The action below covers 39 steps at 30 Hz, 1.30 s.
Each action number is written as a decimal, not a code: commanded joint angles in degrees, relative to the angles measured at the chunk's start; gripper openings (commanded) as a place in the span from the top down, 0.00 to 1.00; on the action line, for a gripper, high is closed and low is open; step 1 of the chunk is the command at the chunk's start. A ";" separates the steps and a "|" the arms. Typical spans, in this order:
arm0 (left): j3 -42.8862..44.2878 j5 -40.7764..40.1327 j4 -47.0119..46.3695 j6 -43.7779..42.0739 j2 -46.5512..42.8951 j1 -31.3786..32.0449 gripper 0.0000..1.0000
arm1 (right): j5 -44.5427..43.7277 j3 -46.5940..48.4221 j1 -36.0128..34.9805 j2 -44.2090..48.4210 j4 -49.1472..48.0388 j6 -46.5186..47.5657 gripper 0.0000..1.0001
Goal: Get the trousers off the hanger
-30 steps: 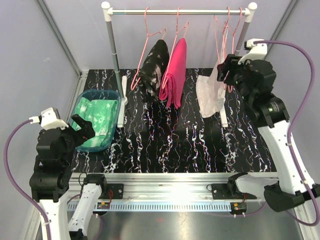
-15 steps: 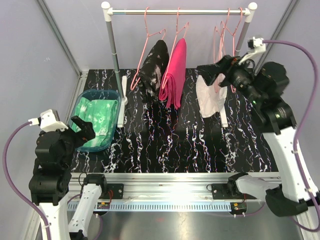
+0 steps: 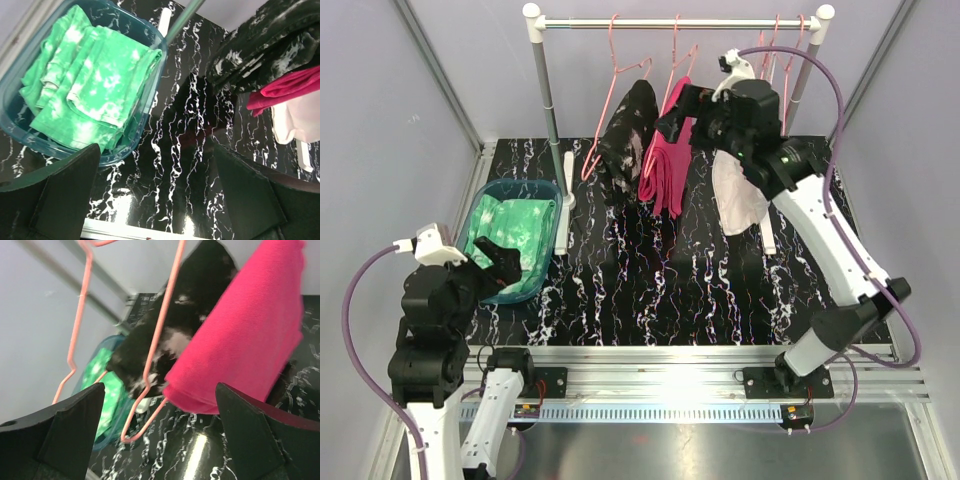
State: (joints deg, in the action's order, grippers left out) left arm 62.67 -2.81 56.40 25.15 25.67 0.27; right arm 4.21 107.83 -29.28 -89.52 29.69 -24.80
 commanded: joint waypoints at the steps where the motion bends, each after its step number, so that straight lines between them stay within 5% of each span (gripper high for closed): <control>1: -1.15 4.65 -3.84 0.78 0.17 -0.10 0.01 | -14.52 10.60 -3.50 -4.33 5.71 0.01 0.01; 5: -1.59 5.36 -3.49 0.61 0.61 -0.10 0.01 | -30.26 25.03 -7.54 -16.27 17.75 3.17 0.05; 8: -1.42 4.83 -3.32 -0.27 0.61 -0.01 0.01 | -33.38 31.38 -8.25 -20.33 24.00 4.67 0.19; 15: -1.68 6.14 -3.58 -1.76 0.96 -0.10 0.01 | -31.99 21.12 -7.81 -14.99 18.05 5.29 0.50; 18: -2.38 8.42 -3.93 -2.03 1.66 -0.10 0.01 | -30.84 17.77 -7.02 -13.58 17.24 5.37 0.83; 24: -3.61 9.57 -4.11 -2.47 2.01 -0.10 0.01 | -25.39 14.60 -5.79 -12.00 14.43 9.15 0.92; 25: -3.61 9.66 -4.19 -2.47 2.01 -0.10 0.01 | -25.04 14.69 -5.70 -12.00 14.43 9.50 0.99; 39: -1.68 14.84 -4.46 -3.97 4.12 -0.01 0.01 | -24.25 18.20 -5.79 -7.78 12.14 19.70 1.00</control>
State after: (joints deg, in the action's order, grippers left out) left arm 59.11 8.08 54.43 22.37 28.93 0.27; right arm -20.18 122.76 -35.24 -102.24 46.46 -8.16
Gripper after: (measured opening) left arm 0.987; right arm 0.091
